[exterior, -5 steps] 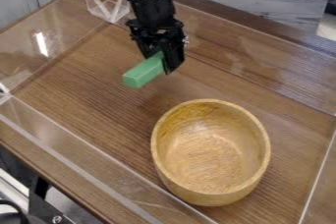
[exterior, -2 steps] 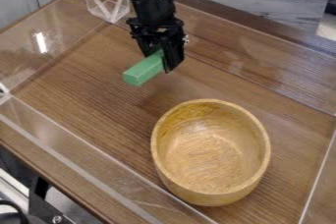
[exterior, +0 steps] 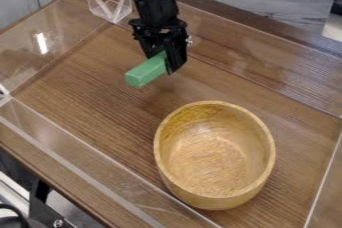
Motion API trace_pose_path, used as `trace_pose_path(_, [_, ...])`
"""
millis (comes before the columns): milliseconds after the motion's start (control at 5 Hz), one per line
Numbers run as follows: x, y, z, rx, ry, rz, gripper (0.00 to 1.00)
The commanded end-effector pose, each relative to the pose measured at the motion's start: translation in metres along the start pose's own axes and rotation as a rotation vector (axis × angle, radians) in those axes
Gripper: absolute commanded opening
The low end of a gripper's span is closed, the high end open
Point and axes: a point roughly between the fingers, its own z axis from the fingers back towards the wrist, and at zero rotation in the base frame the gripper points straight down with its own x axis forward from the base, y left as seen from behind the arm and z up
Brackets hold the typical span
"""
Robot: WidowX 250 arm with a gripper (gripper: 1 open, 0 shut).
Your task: Remove the green block from inside the brown bowl and put it on the table
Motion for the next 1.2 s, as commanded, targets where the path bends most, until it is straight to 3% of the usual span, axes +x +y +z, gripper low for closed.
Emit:
trace_pose_path(0, [0.0132,0.0006,0.017,0.028,-0.051,-0.022,0.0])
trace_pose_path(1000, [0.0189,0.003,0.0091,0.03,-0.02,-0.021,0.0])
